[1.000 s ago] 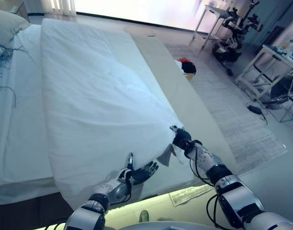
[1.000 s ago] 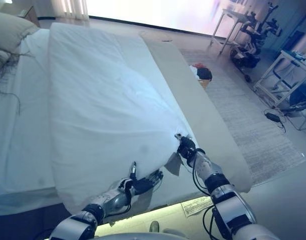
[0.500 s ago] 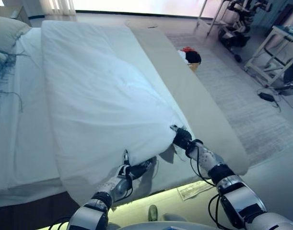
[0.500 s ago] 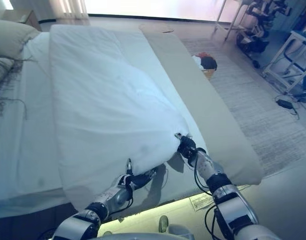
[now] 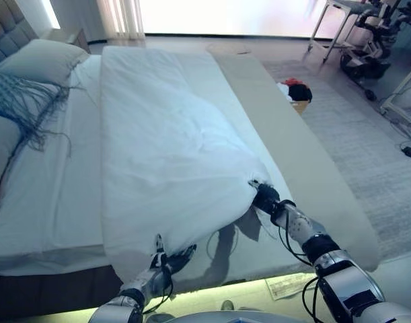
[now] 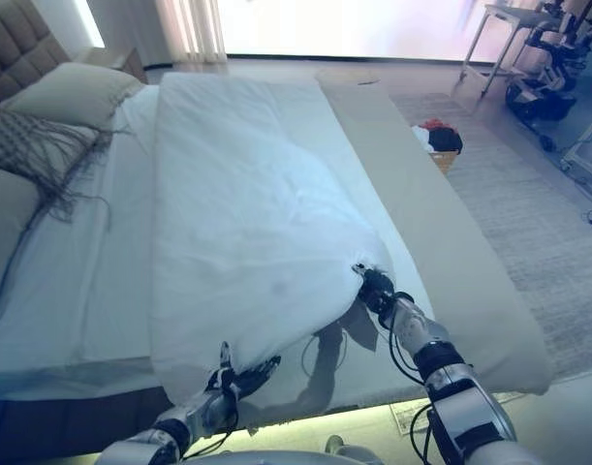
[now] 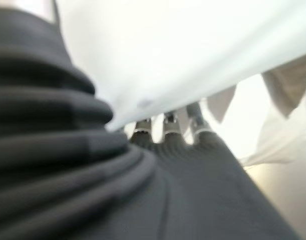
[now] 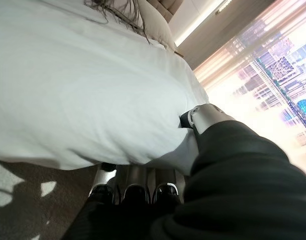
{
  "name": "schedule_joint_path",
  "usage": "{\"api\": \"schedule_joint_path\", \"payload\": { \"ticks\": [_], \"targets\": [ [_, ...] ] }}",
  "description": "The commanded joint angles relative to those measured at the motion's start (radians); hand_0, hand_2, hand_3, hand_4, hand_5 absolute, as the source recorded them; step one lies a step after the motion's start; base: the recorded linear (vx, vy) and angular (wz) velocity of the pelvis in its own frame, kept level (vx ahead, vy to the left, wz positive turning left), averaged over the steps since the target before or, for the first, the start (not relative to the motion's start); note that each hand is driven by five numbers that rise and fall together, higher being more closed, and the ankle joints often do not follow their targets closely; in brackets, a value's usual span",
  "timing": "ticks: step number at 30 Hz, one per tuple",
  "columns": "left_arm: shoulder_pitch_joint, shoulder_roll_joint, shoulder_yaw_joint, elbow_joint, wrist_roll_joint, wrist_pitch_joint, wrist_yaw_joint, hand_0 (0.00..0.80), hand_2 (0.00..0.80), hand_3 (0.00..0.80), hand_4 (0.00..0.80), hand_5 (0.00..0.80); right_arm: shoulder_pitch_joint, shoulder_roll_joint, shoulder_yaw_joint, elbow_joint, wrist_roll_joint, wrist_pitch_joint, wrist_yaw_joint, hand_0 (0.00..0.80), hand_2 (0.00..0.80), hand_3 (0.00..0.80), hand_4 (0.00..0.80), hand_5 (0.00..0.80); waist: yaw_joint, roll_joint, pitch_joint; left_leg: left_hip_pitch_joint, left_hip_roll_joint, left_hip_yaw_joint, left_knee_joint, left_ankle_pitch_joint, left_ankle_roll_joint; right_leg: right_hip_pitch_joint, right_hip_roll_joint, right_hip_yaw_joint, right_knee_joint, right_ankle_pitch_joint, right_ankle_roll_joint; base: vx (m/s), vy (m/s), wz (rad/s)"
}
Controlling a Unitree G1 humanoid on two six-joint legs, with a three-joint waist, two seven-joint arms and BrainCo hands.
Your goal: Make the bed neatly
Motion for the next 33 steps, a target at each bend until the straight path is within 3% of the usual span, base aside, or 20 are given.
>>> {"api": "schedule_joint_path", "payload": {
  "ticks": [1, 3, 4, 5, 16, 25, 33],
  "targets": [
    [-0.057, 0.073, 0.032, 0.107, 0.050, -0.038, -0.061, 0.000, 0.000, 0.000, 0.000, 0.000, -0.076, -0.032, -0.102, 0.033, 0.005, -0.059, 0.067, 0.800, 0.800, 0.800, 0.800, 0.800, 0.015, -0.068, -0.044, -0.025, 0.044, -0.040, 0.000, 0.000, -0.013, -0.001, -0.128, -0.042, 0.003, 0.001, 0.115, -0.011, 0.034, 0.20],
    [-0.050, 0.087, 0.052, 0.108, 0.066, -0.047, -0.078, 0.496, 0.496, 0.496, 0.496, 0.496, -0.070, -0.034, -0.107, 0.043, 0.001, -0.062, 0.070, 0.800, 0.800, 0.800, 0.800, 0.800, 0.021, -0.063, -0.046, -0.027, 0.041, -0.050, 0.000, 0.001, -0.014, 0.002, -0.130, -0.046, 0.003, 0.000, 0.115, -0.008, 0.035, 0.13],
    [-0.047, 0.094, 0.057, 0.107, 0.072, -0.049, -0.087, 0.681, 0.681, 0.681, 0.681, 0.681, -0.065, -0.035, -0.108, 0.044, 0.003, -0.064, 0.070, 0.800, 0.800, 0.800, 0.800, 0.800, 0.023, -0.061, -0.048, -0.028, 0.040, -0.054, 0.000, 0.002, -0.014, 0.004, -0.131, -0.047, 0.003, -0.001, 0.115, -0.003, 0.031, 0.05],
    [-0.044, 0.100, 0.060, 0.106, 0.080, -0.054, -0.101, 0.800, 0.800, 0.800, 0.800, 0.800, -0.061, -0.037, -0.110, 0.049, 0.004, -0.066, 0.073, 0.800, 0.800, 0.800, 0.800, 0.800, 0.025, -0.058, -0.048, -0.029, 0.039, -0.059, 0.000, 0.002, -0.013, 0.005, -0.132, -0.049, 0.003, -0.002, 0.115, -0.003, 0.027, 0.06],
    [-0.036, 0.109, 0.075, 0.046, 0.124, -0.115, -0.186, 0.800, 0.800, 0.800, 0.800, 0.800, -0.015, -0.036, -0.112, 0.054, -0.001, -0.085, 0.088, 0.800, 0.800, 0.800, 0.800, 0.800, 0.039, -0.043, -0.049, -0.032, 0.028, -0.086, 0.000, 0.001, -0.009, 0.015, -0.136, -0.057, 0.003, -0.008, 0.116, -0.001, 0.010, 0.04],
    [-0.036, 0.124, 0.095, -0.001, 0.144, -0.151, -0.178, 0.800, 0.800, 0.800, 0.800, 0.800, 0.019, -0.046, -0.114, 0.058, -0.028, -0.074, 0.118, 0.800, 0.800, 0.800, 0.800, 0.800, 0.040, -0.036, -0.053, -0.030, 0.025, -0.095, 0.000, 0.000, -0.007, 0.021, -0.138, -0.058, 0.003, -0.013, 0.117, 0.015, 0.010, 0.05],
    [-0.023, 0.193, 0.156, 0.016, 0.217, -0.202, -0.193, 0.800, 0.800, 0.800, 0.800, 0.800, 0.099, -0.054, -0.132, 0.176, -0.117, -0.041, 0.177, 0.800, 0.800, 0.800, 0.800, 0.800, 0.050, -0.026, -0.054, -0.035, 0.018, -0.102, 0.000, 0.000, -0.003, 0.025, -0.148, -0.072, 0.003, -0.017, 0.121, -0.004, 0.023, 0.05]
  ]
}}
